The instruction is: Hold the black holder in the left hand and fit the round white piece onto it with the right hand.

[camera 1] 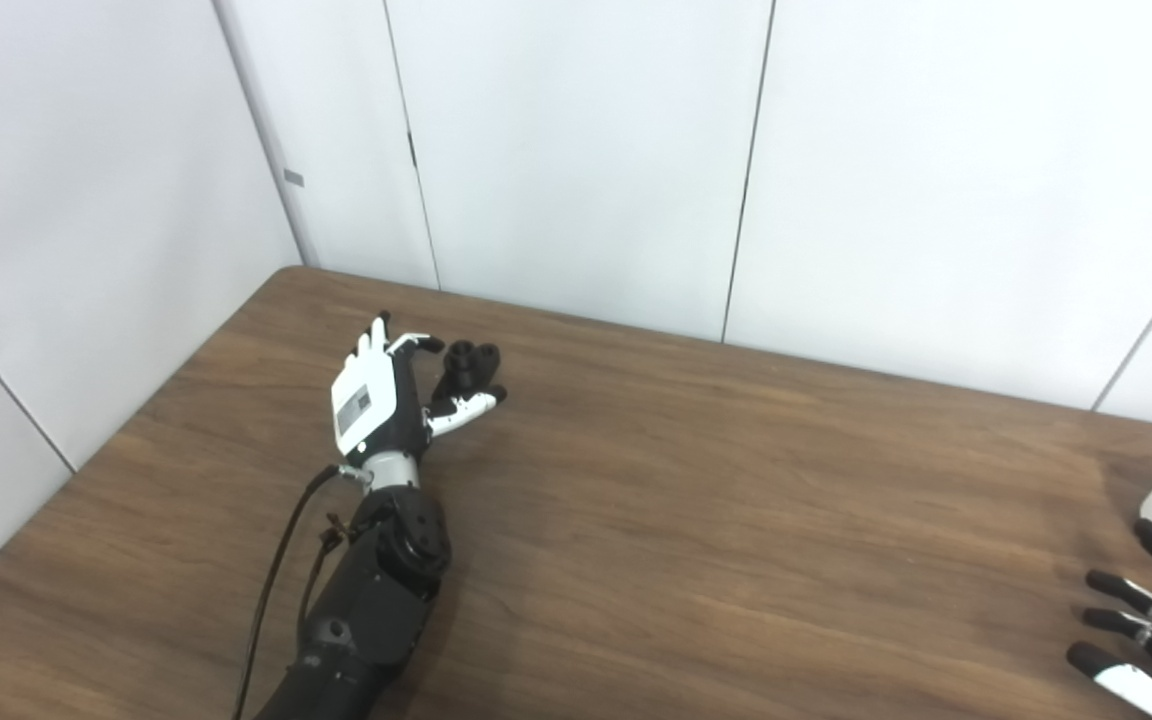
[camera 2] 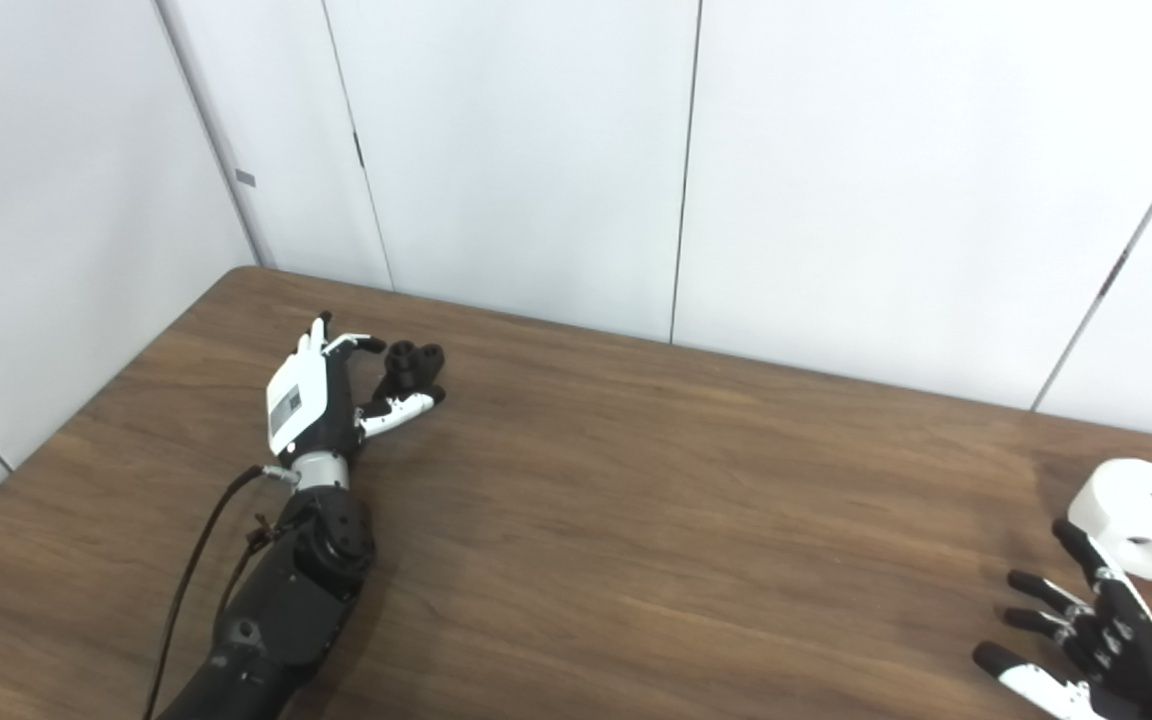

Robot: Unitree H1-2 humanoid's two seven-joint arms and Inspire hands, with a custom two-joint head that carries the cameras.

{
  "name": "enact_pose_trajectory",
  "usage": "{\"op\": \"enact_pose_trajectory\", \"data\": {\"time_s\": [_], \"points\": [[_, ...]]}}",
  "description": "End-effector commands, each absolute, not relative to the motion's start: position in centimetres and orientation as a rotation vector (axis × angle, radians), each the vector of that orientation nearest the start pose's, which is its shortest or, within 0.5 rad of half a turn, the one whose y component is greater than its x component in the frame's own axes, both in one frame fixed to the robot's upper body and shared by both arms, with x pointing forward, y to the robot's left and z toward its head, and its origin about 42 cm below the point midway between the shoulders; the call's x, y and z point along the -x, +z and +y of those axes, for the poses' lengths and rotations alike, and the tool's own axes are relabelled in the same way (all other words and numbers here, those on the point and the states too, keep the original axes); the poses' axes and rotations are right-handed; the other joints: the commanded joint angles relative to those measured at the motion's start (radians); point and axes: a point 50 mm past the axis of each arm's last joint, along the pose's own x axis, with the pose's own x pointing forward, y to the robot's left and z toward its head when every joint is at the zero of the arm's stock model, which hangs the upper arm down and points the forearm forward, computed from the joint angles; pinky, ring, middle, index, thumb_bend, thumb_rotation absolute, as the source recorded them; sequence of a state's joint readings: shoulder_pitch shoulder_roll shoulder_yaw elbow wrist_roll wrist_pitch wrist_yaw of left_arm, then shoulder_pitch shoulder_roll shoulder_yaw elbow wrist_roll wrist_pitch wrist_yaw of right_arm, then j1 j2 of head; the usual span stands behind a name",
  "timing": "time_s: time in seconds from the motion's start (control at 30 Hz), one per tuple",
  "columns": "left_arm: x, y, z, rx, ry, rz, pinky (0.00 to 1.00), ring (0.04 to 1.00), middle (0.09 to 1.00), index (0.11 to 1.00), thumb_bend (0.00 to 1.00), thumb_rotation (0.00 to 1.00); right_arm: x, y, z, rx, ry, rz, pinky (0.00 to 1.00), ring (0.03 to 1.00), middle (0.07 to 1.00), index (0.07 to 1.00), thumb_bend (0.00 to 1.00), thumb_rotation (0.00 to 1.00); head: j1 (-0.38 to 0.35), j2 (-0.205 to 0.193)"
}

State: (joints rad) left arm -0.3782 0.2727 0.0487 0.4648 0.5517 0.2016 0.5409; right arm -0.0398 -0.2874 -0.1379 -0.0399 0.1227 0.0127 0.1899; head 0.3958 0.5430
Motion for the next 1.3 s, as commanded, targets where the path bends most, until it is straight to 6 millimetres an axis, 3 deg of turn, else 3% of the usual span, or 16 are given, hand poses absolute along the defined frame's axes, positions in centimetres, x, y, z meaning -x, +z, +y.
{"op": "enact_pose_trajectory", "data": {"time_s": [0.0, 0.8, 1.03, 1.27], "points": [[-41.1, 14.9, 34.7, -0.904, 0.668, -0.026, 1.0, 1.0, 1.0, 0.701, 0.99, 0.36, -30.1, 16.0, -32.9, 0.198, 0.072, -0.164, 0.66, 0.778, 0.967, 0.901, 0.85, 0.2, -0.001, 0.0], [-43.0, 13.6, 35.0, -0.962, 0.705, 0.038, 1.0, 1.0, 1.0, 0.722, 0.91, 0.34, -29.7, 16.2, -33.1, 0.181, 0.09, -0.157, 0.65, 0.794, 0.941, 0.862, 0.85, 0.2, -0.01, 0.01], [-43.7, 13.5, 34.3, -0.995, 0.635, 0.194, 1.0, 1.0, 1.0, 0.724, 0.94, 0.41, -29.5, 16.5, -33.0, 0.192, 0.087, -0.152, 0.67, 0.805, 0.952, 0.867, 0.84, 0.2, -0.005, 0.02], [-43.6, 12.9, 33.8, -1.004, 0.568, 0.315, 1.0, 1.0, 1.0, 0.719, 0.97, 0.39, -29.7, 16.6, -32.9, 0.195, 0.085, -0.16, 0.67, 0.789, 0.949, 0.873, 0.82, 0.18, -0.007, 0.022]]}}
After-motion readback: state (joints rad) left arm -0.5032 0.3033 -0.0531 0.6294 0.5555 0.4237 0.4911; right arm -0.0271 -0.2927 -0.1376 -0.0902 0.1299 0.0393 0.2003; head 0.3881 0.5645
